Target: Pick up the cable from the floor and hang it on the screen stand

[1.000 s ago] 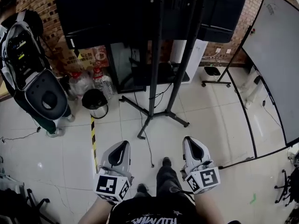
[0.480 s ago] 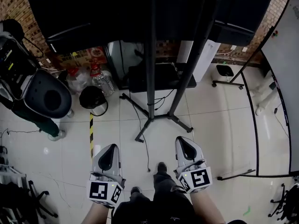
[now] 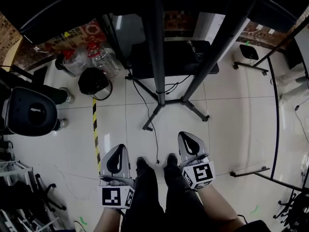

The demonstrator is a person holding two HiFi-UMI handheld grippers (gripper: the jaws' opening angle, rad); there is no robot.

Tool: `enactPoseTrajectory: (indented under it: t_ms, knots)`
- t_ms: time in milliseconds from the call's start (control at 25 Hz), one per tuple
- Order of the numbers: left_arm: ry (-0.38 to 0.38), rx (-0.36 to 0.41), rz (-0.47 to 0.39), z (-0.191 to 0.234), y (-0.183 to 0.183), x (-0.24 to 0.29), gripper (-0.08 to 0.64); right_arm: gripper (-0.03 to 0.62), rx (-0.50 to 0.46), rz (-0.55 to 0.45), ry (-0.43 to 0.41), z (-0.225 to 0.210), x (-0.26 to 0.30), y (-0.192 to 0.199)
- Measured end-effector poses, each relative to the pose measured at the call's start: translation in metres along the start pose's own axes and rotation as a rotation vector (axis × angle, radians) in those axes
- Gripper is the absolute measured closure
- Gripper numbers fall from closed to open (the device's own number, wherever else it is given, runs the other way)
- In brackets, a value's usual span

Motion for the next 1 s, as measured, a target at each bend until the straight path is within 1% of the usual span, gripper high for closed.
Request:
enactPoseTrajectory:
  t_ms: [200, 320, 400, 560, 680, 800, 920, 1000]
  knots:
    - [0.032, -0.005, 0.034, 0.019, 0.056, 0.039, 0.555, 0.583, 0.008, 0.089, 0.015, -0.001, 0.045, 0.07]
    - [0.05, -0.017, 0.073, 0.033, 0.096, 0.057, 0.555, 0.583, 0.026, 0.177, 0.025, 0.004, 0.064, 0.125]
    - [0.066, -0.01, 0.095, 0.039, 0.127, 0.067, 0.555, 0.583, 0.029, 0.229, 0.025, 0.006, 0.074, 0.165]
    - [0.093, -0.006, 0.144, 0.05, 0.197, 0.089, 0.555, 0.581, 0.014, 0.301, 0.014, 0.002, 0.101, 0.238]
    - [0.095, -0.01, 0.186, 0.056, 0.248, 0.106, 0.555, 0.573, 0.035, 0.345, 0.01, -0.002, 0.12, 0.288]
    - [0.099, -0.022, 0.228, 0.061, 0.296, 0.12, 0.555, 0.563, 0.054, 0.371, 0.013, -0.007, 0.137, 0.326]
    - [0.091, -0.048, 0.29, 0.065, 0.346, 0.127, 0.555, 0.562, 0.084, 0.411, 0.01, -0.009, 0.144, 0.361]
    - [0.095, -0.061, 0.31, 0.066, 0.373, 0.129, 0.555, 0.535, 0.112, 0.449, -0.003, -0.008, 0.146, 0.385]
Point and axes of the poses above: the fingertips, and each gripper's own axes: x forward along the fingers, z to its left, y out of its underside, the point moved 1 cm from there along -x, backward along the fingers, and after that the axes turned 7 degrees about -y, right-handed, at the moved point
